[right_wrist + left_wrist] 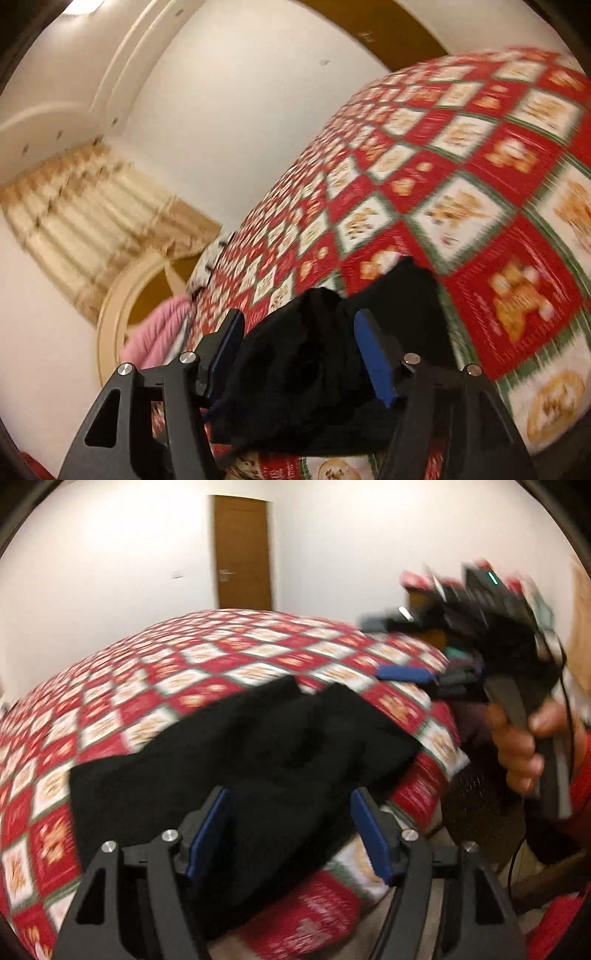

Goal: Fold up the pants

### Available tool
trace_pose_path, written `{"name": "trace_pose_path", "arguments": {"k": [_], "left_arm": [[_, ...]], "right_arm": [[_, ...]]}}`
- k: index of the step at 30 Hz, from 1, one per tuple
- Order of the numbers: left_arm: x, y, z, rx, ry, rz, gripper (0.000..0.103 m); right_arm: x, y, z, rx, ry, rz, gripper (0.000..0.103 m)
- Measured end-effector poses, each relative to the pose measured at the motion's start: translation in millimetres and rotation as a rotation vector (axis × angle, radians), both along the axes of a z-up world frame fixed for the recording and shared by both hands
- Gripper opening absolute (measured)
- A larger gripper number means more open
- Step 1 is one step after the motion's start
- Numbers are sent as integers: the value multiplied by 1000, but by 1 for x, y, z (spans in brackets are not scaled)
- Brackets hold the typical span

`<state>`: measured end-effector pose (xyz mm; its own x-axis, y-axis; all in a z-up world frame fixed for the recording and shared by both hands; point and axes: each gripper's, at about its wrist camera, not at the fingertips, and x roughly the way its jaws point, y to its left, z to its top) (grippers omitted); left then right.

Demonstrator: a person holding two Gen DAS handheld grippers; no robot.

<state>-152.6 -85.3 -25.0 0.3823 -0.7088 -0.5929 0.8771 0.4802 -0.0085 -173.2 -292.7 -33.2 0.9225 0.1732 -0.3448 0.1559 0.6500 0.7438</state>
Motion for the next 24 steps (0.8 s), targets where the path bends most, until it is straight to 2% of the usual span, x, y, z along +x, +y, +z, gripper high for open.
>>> {"name": "trace_pose_path", "arguments": {"k": [5, 7, 8, 11, 13, 16, 17, 19, 24], "left_arm": [[32, 30, 13, -81, 70, 159, 71], [41, 39, 13, -90, 88, 207, 71], [44, 43, 11, -93, 94, 223, 71], [55, 52, 7, -89, 113, 277, 71], [61, 57, 5, -92, 135, 302, 71], [69, 60, 1, -92, 168, 327, 71], [69, 64, 2, -93, 169, 329, 71], [70, 65, 1, -92, 168, 331, 71], [70, 65, 2, -93, 169, 331, 71]], "right_arm": [[32, 17, -15, -98, 94, 102, 63], [41, 15, -27, -92, 135, 99, 63], [46, 13, -35, -59, 150, 101, 64], [53, 12, -50, -12, 140, 110, 67], [53, 17, -49, -30, 112, 116, 76], [55, 30, -46, -102, 128, 164, 75], [56, 37, -45, -157, 146, 175, 72], [57, 47, -42, -263, 193, 188, 40], [52, 44, -40, -227, 190, 172, 28]]}}
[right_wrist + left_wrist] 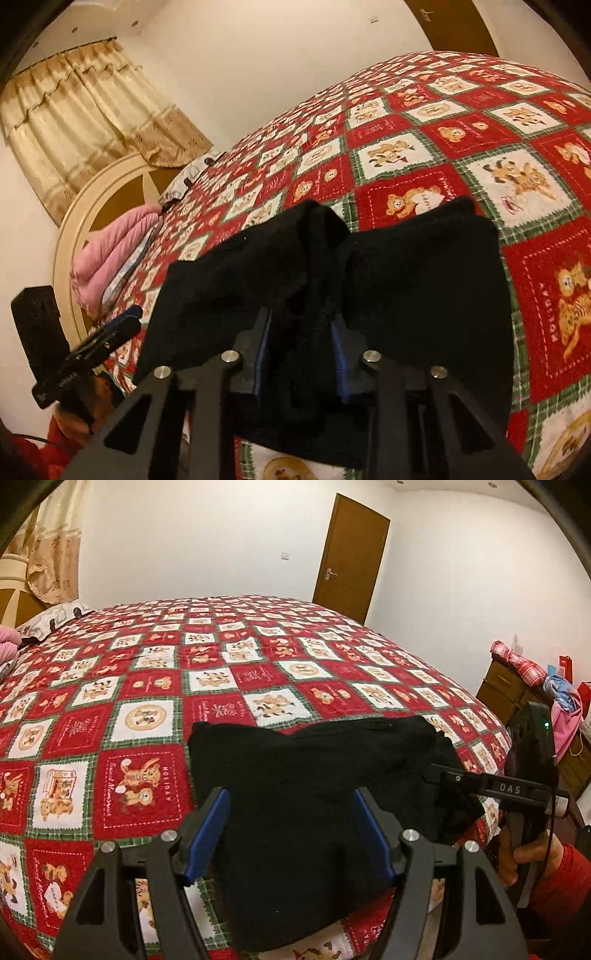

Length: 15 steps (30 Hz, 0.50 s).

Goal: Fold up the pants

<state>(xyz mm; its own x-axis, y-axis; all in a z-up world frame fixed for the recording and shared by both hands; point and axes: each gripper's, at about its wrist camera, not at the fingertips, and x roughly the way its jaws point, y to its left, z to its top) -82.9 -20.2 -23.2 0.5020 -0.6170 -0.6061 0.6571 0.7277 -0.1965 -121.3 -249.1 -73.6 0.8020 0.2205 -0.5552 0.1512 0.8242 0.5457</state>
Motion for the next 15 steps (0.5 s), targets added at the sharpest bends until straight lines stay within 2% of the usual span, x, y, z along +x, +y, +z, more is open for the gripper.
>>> {"name": "trace_pose_path", "arguments": {"k": [6, 9, 11, 13, 15], "left_arm": [[1, 1, 4, -2, -9, 5, 71], [0, -1, 8, -8, -17, -2, 71], [-1, -3, 10, -9, -22, -7, 71], [-1, -5, 9, -11, -18, -10, 71], [-1, -8, 6, -8, -6, -9, 71]], "right_arm": [[-22, 6, 45, -65, -52, -15, 26], [-37, -6, 63, -84, -23, -68, 26], [-43, -14, 63, -89, 3, -96, 26], [-43, -24, 51, -107, 52, -138, 26], [-35, -31, 24, -79, 101, -135, 28]]}}
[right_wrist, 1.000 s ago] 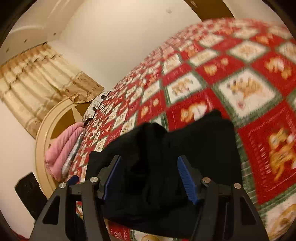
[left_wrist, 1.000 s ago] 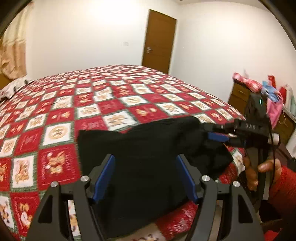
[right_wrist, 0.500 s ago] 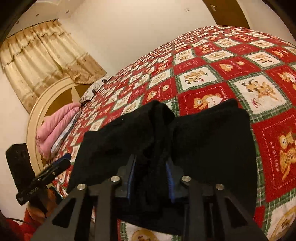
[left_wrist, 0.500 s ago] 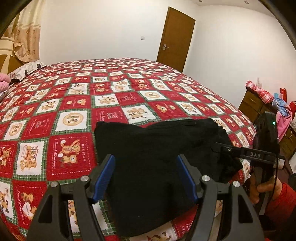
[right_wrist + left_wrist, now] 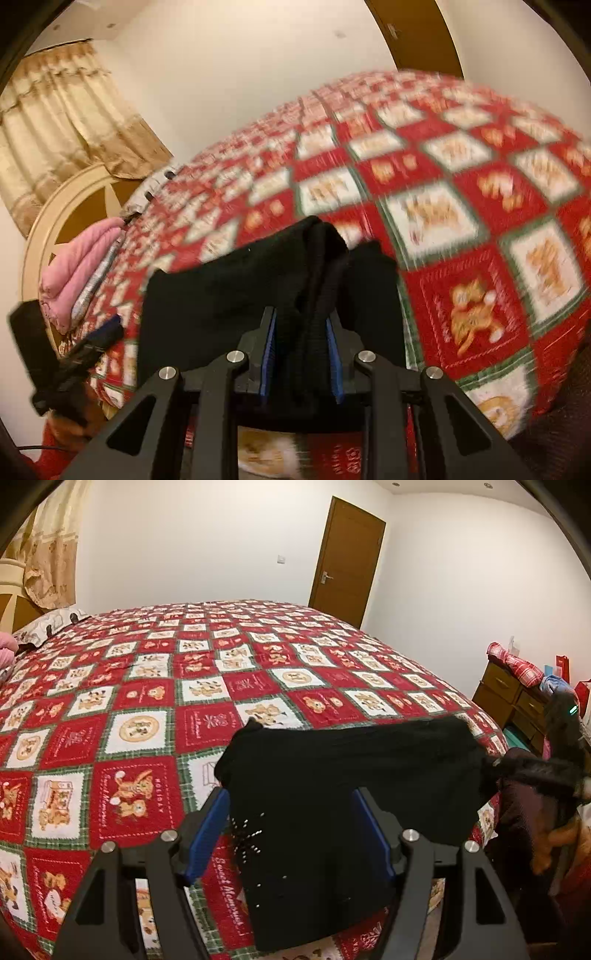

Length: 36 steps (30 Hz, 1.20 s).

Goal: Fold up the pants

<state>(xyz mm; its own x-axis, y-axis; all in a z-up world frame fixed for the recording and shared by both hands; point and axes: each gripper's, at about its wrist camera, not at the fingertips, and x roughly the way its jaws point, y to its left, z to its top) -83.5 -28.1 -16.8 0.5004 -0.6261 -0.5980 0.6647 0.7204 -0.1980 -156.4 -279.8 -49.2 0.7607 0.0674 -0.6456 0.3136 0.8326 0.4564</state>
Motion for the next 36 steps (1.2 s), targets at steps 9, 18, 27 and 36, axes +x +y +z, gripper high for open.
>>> {"name": "trace_pose_path", "arguments": {"k": [9, 18, 27, 36], "left_arm": [[-1, 0, 3, 35, -28, 21, 71], [-10, -42, 8, 71, -100, -59, 71], [18, -40, -32, 168, 5, 48, 71], [38, 4, -1, 47, 8, 174, 72]], "right_arm": [[-24, -26, 2, 66, -83, -70, 46], [-45, 34, 34, -166, -64, 127, 32], [-30, 41, -28, -90, 99, 168, 32], [-18, 28, 28, -183, -94, 101, 32]]}}
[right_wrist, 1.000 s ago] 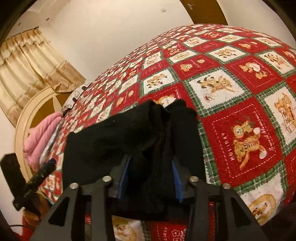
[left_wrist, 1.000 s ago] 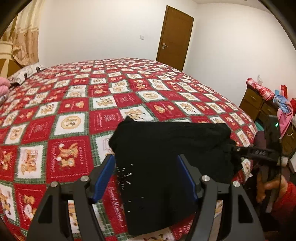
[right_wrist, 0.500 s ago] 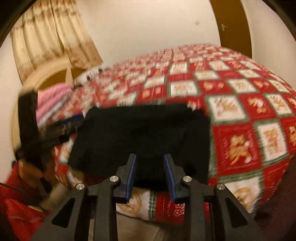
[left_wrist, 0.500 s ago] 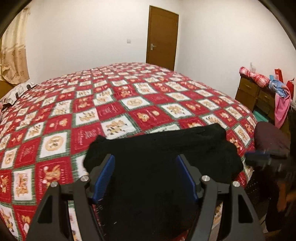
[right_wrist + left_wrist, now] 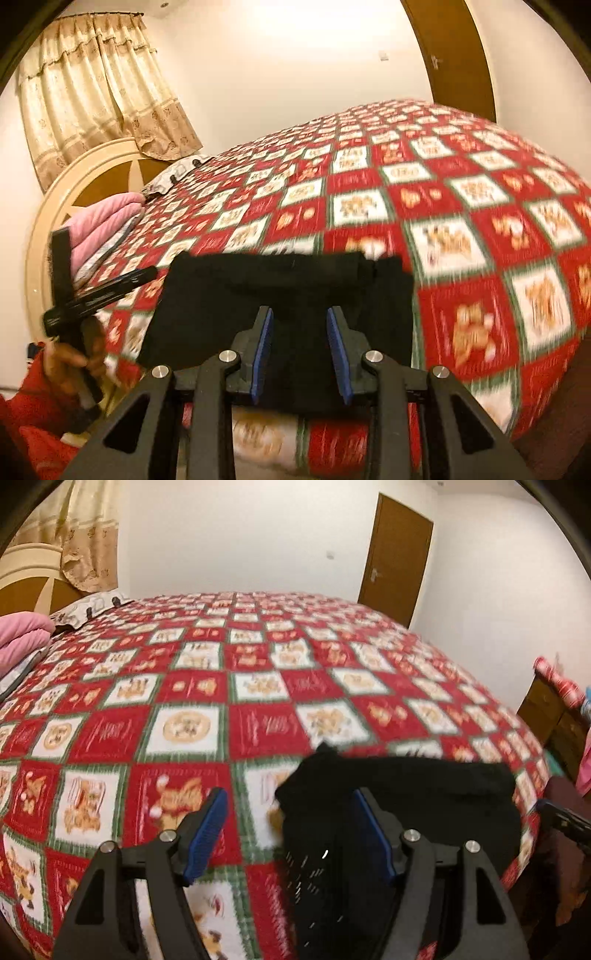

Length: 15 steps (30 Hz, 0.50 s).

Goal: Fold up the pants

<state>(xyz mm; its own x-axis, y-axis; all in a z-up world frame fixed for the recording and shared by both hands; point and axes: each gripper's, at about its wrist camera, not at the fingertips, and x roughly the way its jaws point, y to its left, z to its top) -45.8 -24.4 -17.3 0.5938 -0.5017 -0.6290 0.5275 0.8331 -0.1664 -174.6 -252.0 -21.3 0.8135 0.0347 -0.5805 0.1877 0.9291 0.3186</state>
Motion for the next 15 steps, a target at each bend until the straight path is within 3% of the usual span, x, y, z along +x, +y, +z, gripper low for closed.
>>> {"name": "trace_pose_path", "arguments": {"k": [5, 6, 9, 11, 15], "left_arm": [[12, -36, -2, 28, -1, -49, 72], [18, -43, -7, 46, 12, -36, 72], [44, -57, -33, 144, 109, 38, 75], [58, -51, -46, 99, 194, 68, 83], [59, -41, -38, 78, 189, 84, 89]], "right_arm": [[59, -14, -27, -1, 62, -22, 32], [69, -16, -38, 9, 82, -24, 33], [71, -17, -39, 18, 29, -46, 35], [71, -20, -38, 49, 24, -43, 41], [53, -26, -26, 129, -24, -48, 45]]}}
